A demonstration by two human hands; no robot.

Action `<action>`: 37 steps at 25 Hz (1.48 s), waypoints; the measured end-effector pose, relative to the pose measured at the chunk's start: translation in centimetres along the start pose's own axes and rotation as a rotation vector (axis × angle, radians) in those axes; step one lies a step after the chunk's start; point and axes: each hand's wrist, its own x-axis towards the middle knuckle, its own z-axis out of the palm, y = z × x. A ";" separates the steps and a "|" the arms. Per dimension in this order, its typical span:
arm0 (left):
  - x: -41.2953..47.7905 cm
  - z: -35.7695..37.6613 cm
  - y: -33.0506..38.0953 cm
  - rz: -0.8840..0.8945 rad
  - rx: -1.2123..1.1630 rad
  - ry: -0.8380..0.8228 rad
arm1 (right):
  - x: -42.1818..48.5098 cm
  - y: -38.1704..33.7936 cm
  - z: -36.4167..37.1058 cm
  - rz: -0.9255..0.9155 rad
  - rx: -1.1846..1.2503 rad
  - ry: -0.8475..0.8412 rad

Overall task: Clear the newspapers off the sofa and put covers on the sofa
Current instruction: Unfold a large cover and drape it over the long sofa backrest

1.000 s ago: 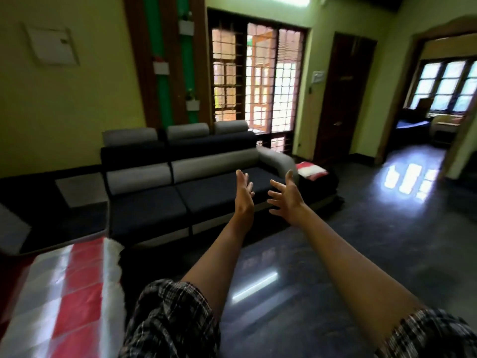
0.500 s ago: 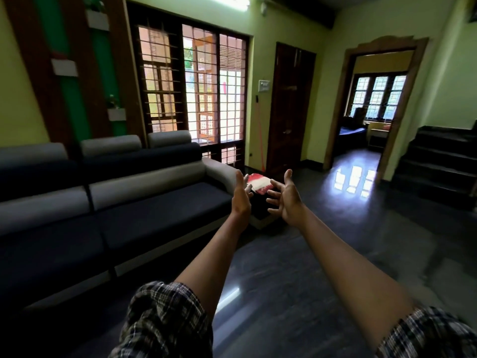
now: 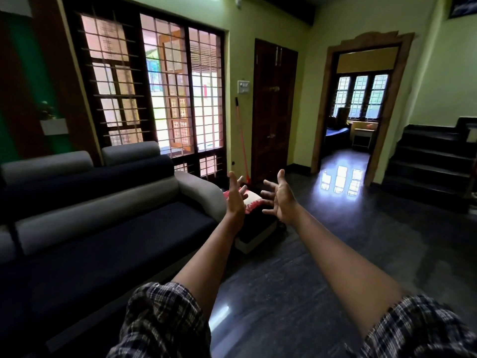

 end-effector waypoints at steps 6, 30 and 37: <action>15.3 1.5 -5.3 -0.049 0.004 0.016 | 15.7 1.3 -4.7 0.036 0.000 0.015; 81.8 2.5 -19.0 -0.047 0.102 0.246 | 84.2 0.5 -14.1 0.173 -0.100 -0.116; 97.1 0.0 -22.8 -0.119 0.126 0.303 | 100.9 3.0 -14.7 0.257 -0.077 -0.119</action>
